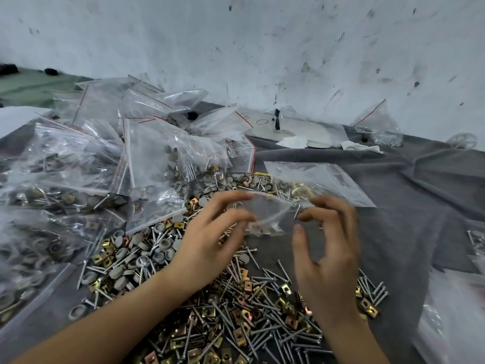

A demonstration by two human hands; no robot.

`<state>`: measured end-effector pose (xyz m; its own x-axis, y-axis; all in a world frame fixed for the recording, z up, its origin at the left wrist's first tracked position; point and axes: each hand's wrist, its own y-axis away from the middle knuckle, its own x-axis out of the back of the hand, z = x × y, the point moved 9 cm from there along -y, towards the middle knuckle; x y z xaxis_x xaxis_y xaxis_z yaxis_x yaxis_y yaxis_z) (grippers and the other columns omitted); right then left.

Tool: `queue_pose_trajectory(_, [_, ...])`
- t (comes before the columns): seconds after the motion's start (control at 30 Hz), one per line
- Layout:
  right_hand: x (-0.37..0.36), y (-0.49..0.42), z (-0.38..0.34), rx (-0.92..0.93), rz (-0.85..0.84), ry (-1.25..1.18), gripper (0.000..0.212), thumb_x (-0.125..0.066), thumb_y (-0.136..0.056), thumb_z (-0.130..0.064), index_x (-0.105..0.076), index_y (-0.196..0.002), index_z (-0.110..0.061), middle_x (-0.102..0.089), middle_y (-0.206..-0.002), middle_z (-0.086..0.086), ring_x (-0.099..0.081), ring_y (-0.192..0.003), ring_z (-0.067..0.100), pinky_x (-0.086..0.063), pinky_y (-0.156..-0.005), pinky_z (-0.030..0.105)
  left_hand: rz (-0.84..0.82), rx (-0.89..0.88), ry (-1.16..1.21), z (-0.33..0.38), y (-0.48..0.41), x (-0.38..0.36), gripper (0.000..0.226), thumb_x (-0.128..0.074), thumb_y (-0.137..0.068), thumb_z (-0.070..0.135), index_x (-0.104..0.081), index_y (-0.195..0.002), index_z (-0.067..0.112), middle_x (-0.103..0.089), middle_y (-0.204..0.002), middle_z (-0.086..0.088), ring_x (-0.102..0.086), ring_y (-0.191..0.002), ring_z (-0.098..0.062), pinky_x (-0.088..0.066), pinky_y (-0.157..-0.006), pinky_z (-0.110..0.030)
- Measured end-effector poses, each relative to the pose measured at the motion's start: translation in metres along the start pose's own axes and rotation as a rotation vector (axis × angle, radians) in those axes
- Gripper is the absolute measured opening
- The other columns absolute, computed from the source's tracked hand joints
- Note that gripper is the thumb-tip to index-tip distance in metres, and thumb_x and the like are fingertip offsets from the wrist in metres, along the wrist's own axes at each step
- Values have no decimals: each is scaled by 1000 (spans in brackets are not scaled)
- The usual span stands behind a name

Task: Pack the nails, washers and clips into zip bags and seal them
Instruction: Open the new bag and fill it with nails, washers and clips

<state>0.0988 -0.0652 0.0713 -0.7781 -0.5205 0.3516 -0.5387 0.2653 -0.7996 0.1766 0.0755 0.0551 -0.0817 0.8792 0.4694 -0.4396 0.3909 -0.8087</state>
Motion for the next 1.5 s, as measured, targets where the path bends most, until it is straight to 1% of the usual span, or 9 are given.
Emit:
queue_pose_trajectory(0.1, [-27, 7, 13, -97, -263, 1, 1, -58, -82, -17, -58, -82, -18, -57, -80, -7, -52, -78, 4, -41, -72, 13, 87, 147, 35, -17, 1, 8, 13, -57, -88, 6, -68, -94, 4, -59, -116, -9, -54, -112, -12, -42, -96, -18])
queue_pose_trajectory(0.23, [-83, 44, 20, -55, -771, 164, 11, -61, -87, -30, -64, -93, -21, -58, -95, -10, -44, -95, 7, -38, -85, 24, 114, 191, 36, -22, 2, 11, 10, -59, -88, 3, -67, -93, 5, -59, -115, -5, -53, -114, -9, -40, -96, -17])
queue_pose_trajectory(0.4, [-98, 56, 22, -128, -847, 183, 20, -58, -90, -36, -63, -104, -24, -52, -103, -9, -40, -103, 10, -36, -92, 24, 110, 173, 52, -18, 2, 11, 17, -52, -91, 11, -67, -94, 5, -59, -115, -4, -52, -114, -8, -38, -97, -16])
queue_pose_trajectory(0.6, [-99, 56, 19, -186, -887, 104, 13, -62, -88, -24, -49, -86, -27, -45, -90, -15, -40, -99, 10, -37, -87, 26, 119, 169, 58, -18, 2, 11, 17, -52, -91, 12, -66, -98, 5, -58, -116, -2, -53, -115, -8, -40, -98, -19])
queue_pose_trajectory(0.7, [-90, 48, 6, -101, -765, 62, 15, -62, -89, -15, -49, -87, -23, -46, -86, -16, -45, -91, 11, -41, -80, 26, 104, 145, 56, -15, 2, 10, 17, -52, -91, 11, -65, -100, 4, -58, -117, -3, -53, -116, -8, -39, -98, -18])
queue_pose_trajectory(0.83, [-44, 22, -16, 92, -268, -46, 11, -57, -89, -1, -66, -92, -6, -56, -92, 3, -53, -79, 7, -43, -70, 11, 41, 52, 24, -6, 1, 3, 18, -53, -91, 12, -66, -93, 1, -56, -119, -6, -52, -113, -9, -38, -97, -16])
queue_pose_trajectory(0.97, [-17, 20, -27, 184, -1, -2, 24, -48, -95, -6, -71, -96, 0, -58, -99, 14, -55, -97, 11, -43, -87, 12, -40, -46, 10, 3, 2, -4, 15, -55, -90, 7, -67, -92, -1, -54, -121, -10, -49, -113, -6, -37, -95, -14])
queue_pose_trajectory(1.27, [-24, 18, -22, 152, -25, 220, 29, -52, -94, -18, -67, -118, -14, -63, -120, -1, -45, -114, 22, -44, -89, 40, -88, -124, 27, 10, 3, -8, 15, -54, -92, 6, -66, -92, -2, -54, -121, -15, -47, -117, -6, -36, -97, -17])
queue_pose_trajectory(1.5, [-20, 18, -13, 53, 22, 72, 27, -52, -92, -20, -65, -113, -11, -54, -124, 4, -44, -120, 20, -42, -96, 42, 3, -31, 38, -1, 2, -2, 12, -56, -91, 7, -67, -92, 0, -55, -120, -10, -52, -108, -8, -41, -91, -16])
